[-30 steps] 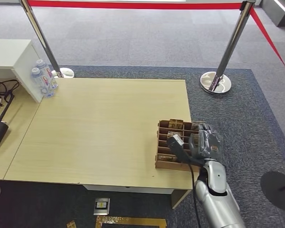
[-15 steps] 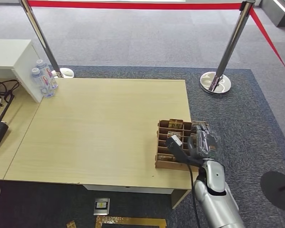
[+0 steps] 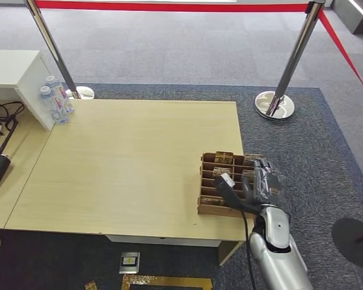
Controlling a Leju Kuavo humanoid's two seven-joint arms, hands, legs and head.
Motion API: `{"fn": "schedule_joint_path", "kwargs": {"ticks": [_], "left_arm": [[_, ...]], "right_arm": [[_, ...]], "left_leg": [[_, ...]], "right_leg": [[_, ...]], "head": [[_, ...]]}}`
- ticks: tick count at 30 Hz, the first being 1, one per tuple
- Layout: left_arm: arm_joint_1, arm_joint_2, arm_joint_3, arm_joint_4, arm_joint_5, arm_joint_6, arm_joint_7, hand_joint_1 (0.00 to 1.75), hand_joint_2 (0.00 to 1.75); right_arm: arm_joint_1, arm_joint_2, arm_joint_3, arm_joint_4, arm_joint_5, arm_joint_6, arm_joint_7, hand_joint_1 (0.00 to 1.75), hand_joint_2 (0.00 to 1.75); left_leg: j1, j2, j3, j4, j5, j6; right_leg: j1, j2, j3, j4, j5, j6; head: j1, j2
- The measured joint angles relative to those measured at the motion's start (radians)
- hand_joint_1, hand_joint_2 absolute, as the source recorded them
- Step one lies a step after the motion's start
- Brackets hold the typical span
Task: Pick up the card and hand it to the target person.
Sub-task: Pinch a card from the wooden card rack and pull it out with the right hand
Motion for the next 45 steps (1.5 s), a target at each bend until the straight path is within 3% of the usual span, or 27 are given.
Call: {"fn": "schedule_joint_path", "kwargs": {"ticks": [29,32,36,38,45], "left_arm": [[0.0,0.0,0.0,0.0,0.001,0.0,0.0,0.0,1.75],[0.0,0.0,0.0,0.0,0.001,0.0,0.0,0.0,1.75],[0.0,0.0,0.0,0.0,0.003,0.0,0.0,0.0,1.75],[0.0,0.0,0.0,0.0,0.003,0.0,0.0,0.0,1.75],[0.0,0.001,0.0,0.0,0.003,0.0,0.0,0.0,1.75]], "right_arm": [[-0.002,0.001,0.0,0.003,0.0,0.0,0.0,0.85,1.75],[-0.006,0.002,0.0,0.007,-0.001,0.0,0.0,0.99,1.75],[-0.015,0.004,0.0,0.018,-0.004,0.0,0.0,1.49,1.75],[-0.017,0.006,0.0,0.023,-0.006,0.001,-0.001,1.63,1.75],[-0.025,0.012,0.001,0.033,-0.011,-0.001,-0.007,1.57,1.75]], "left_leg": [[0.0,0.0,0.0,0.0,0.0,0.0],[0.0,0.0,0.0,0.0,0.0,0.0],[0.0,0.0,0.0,0.0,0.001,0.0],[0.0,0.0,0.0,0.0,0.001,0.0],[0.0,0.0,0.0,0.0,0.001,0.0]], "right_leg": [[0.0,0.0,0.0,0.0,0.0,0.0],[0.0,0.0,0.0,0.0,0.0,0.0],[0.0,0.0,0.0,0.0,0.0,0.0],[0.0,0.0,0.0,0.0,0.0,0.0],[0.0,0.0,0.0,0.0,0.0,0.0]], "head": [[0.0,0.0],[0.0,0.0],[0.0,0.0],[0.0,0.0],[0.0,0.0]]}}
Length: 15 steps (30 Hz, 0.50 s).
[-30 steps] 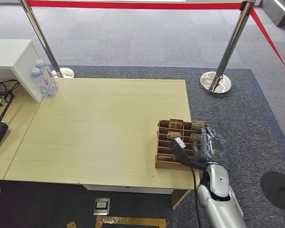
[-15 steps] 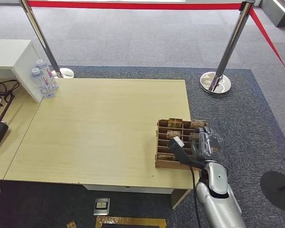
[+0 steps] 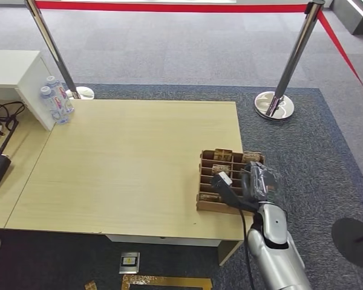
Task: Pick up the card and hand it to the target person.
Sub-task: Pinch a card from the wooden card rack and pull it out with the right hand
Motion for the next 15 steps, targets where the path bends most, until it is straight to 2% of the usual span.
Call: {"fn": "schedule_joint_path", "kwargs": {"ticks": [9,15], "left_arm": [[0.0,0.001,0.0,0.0,0.001,-0.001,-0.006,0.0,1.75],[0.001,0.003,0.0,0.003,0.001,-0.002,-0.008,0.0,1.75]], "right_arm": [[-0.004,0.002,0.0,0.0,-0.023,-0.003,-0.019,1.54,1.75],[-0.001,0.001,0.002,-0.014,-0.09,0.007,-0.058,1.5,1.75]], "left_leg": [[0.0,0.0,0.0,0.0,0.0,0.0],[0.0,0.0,0.0,0.0,0.0,0.0]], "right_leg": [[0.0,0.0,0.0,0.0,0.001,0.0],[0.0,0.0,0.0,0.0,0.001,0.0]], "head": [[0.0,0.0],[0.0,0.0]]}}
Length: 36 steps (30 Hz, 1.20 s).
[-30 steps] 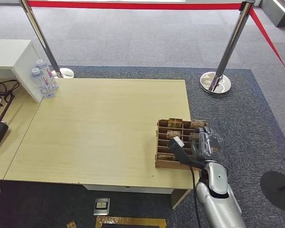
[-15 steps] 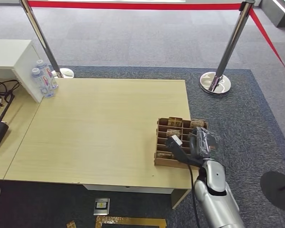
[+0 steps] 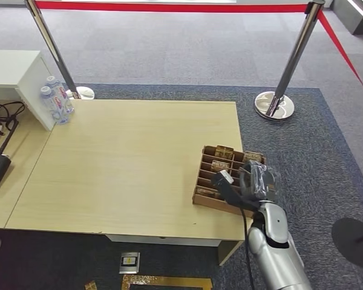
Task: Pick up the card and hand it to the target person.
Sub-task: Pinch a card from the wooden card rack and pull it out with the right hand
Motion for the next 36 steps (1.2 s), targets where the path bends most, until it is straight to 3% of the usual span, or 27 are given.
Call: {"fn": "schedule_joint_path", "kwargs": {"ticks": [12,27,36], "left_arm": [[0.001,0.002,0.0,0.001,0.0,0.0,0.0,0.0,1.75],[0.001,0.002,0.0,0.001,0.001,0.0,0.001,0.0,1.75],[0.001,0.002,0.002,0.001,0.017,0.007,0.013,0.0,1.75]], "right_arm": [[0.033,-0.018,0.018,-0.123,-0.15,0.042,-0.077,1.48,1.75],[0.053,-0.033,0.023,-0.191,-0.171,0.043,-0.091,1.47,1.75],[0.056,-0.04,0.047,-0.272,-0.306,0.051,-0.19,1.44,1.75]], "left_leg": [[0.0,0.0,-0.001,0.0,0.0,0.0],[0.0,0.0,-0.001,0.0,0.0,0.0],[0.0,0.0,-0.001,0.0,0.0,0.0]], "right_leg": [[0.0,0.0,-0.001,0.0,0.0,0.0],[0.0,0.0,-0.001,0.0,0.0,0.0],[0.0,0.0,-0.001,0.0,0.0,0.0]], "head": [[0.0,0.0],[0.0,0.0],[0.0,0.0]]}}
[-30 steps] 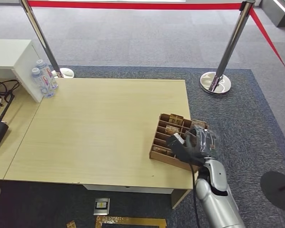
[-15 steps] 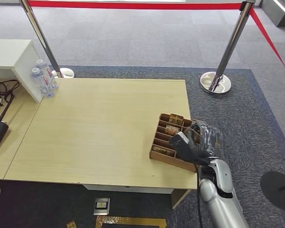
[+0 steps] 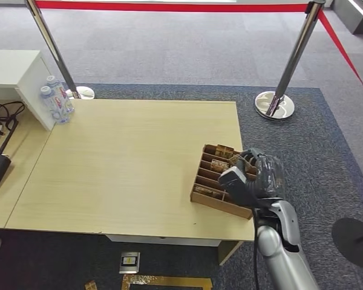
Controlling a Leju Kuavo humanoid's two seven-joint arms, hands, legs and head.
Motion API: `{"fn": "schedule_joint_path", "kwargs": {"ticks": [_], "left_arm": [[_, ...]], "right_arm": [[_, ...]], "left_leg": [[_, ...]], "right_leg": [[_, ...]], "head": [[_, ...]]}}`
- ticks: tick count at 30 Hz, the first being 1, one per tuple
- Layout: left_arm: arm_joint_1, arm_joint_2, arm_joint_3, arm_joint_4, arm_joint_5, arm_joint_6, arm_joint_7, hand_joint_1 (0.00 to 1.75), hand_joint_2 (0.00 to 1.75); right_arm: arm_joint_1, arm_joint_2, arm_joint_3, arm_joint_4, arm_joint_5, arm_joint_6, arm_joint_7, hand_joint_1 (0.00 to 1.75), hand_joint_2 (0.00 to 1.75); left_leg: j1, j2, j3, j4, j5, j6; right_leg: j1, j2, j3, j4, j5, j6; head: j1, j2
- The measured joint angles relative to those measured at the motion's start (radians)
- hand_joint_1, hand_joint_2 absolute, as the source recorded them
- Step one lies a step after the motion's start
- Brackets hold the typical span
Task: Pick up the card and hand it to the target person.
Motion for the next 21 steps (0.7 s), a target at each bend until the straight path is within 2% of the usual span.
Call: {"fn": "schedule_joint_path", "kwargs": {"ticks": [3,7,11,16,21], "left_arm": [[0.0,0.0,0.001,0.0,0.002,0.005,0.002,0.0,1.75],[0.0,0.0,0.001,0.0,0.001,0.008,0.0,0.0,1.75],[-0.001,0.0,0.001,0.0,-0.007,0.008,-0.003,0.0,1.75],[-0.003,0.0,-0.002,0.0,-0.033,0.003,-0.005,0.0,1.75],[-0.006,0.0,-0.008,0.0,-0.051,-0.003,0.0,0.0,1.75]], "right_arm": [[-0.009,0.0,0.027,-0.006,-0.067,0.017,-0.039,1.49,1.75],[-0.028,0.016,0.072,0.003,-0.143,0.029,-0.085,1.68,1.75],[-0.055,0.046,0.134,0.031,-0.175,0.049,-0.109,1.74,1.75],[-0.143,0.106,0.236,0.147,-0.172,0.087,-0.087,1.74,1.75],[-0.237,0.173,0.305,0.311,-0.145,0.077,-0.05,1.69,1.75]], "left_leg": [[0.0,0.0,0.0,0.0,0.0,0.0],[0.0,0.0,0.0,0.0,0.0,0.0],[0.0,0.0,-0.001,0.0,0.0,0.0],[0.001,0.0,-0.001,0.0,0.001,-0.001],[0.001,0.0,-0.001,0.0,0.002,-0.002]], "right_leg": [[0.0,0.0,0.0,0.0,0.0,0.0],[0.0,0.0,0.0,0.0,0.0,0.0],[0.0,0.0,0.0,0.001,0.0,0.0],[0.001,0.0,0.0,0.001,0.0,-0.001],[0.001,0.0,-0.001,0.001,0.001,-0.001]], "head": [[0.0,0.0],[0.0,0.0],[0.0,0.0],[0.0,0.0],[0.0,0.0]]}}
